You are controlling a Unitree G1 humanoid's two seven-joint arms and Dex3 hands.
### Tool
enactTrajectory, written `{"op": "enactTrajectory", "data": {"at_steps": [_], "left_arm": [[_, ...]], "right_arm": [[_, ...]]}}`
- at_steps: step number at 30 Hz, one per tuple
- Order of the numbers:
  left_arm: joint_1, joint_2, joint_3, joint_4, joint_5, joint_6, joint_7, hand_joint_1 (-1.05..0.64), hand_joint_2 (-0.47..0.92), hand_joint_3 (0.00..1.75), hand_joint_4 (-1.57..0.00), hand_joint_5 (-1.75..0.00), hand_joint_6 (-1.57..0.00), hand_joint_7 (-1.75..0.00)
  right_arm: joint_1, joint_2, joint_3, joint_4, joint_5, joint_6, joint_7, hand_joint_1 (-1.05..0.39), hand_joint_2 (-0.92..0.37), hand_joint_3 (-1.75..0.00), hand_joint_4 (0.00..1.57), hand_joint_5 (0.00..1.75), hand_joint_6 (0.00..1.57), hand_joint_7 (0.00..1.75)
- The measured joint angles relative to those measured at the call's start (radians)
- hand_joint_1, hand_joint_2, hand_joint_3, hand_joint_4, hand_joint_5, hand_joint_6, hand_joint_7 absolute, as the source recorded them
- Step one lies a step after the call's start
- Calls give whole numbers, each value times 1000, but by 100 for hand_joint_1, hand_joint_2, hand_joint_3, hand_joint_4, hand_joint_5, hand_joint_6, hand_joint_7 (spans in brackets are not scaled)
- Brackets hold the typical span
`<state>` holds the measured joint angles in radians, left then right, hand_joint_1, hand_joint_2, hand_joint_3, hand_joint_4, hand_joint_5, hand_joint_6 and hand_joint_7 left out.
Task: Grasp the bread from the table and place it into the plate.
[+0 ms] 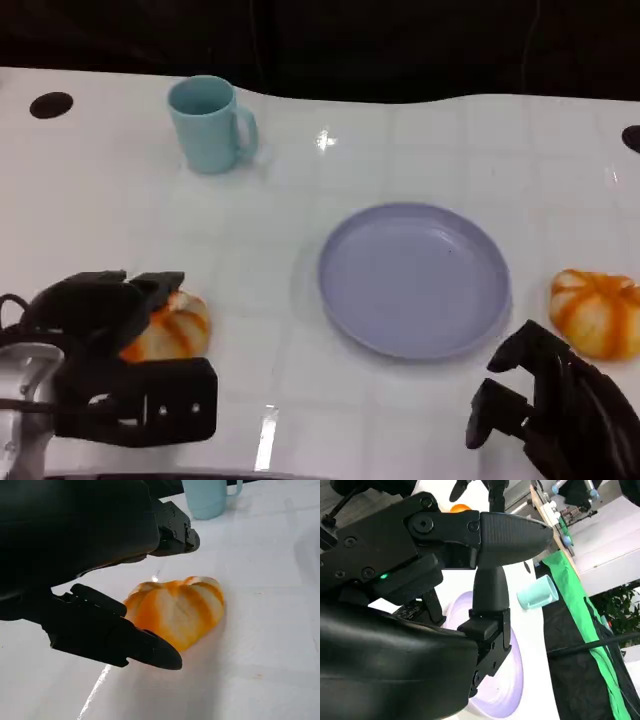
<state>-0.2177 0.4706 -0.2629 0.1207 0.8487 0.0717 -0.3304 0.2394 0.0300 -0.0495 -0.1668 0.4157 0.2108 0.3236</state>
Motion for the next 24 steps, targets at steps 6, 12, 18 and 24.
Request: {"op": "enactTrajectory", "data": {"at_steps": [6,12,18,24], "left_arm": [[-54,0,-23,82,-10,-4,29,-54,84,1,-2,0,-8,0],[-93,0,-59,162,-38,-14,31,-52,85,0,0,0,-6,0],[-134,0,-92,251,-74,-46,18,-51,83,0,-2,-1,-7,-1],[-166,-3,-116,310,-98,-66,13,-49,83,0,-4,-2,-8,-1]], "right_arm": [[-4,-1,0,4,-2,-4,1,-59,-83,-66,81,175,52,175],[-3,-2,0,3,-2,-4,5,-59,-82,-67,80,175,51,175],[6,-2,2,-14,-1,6,-1,-57,-83,-66,75,175,47,175],[6,-6,1,-14,-2,6,0,-57,-84,-66,76,175,48,175]]}}
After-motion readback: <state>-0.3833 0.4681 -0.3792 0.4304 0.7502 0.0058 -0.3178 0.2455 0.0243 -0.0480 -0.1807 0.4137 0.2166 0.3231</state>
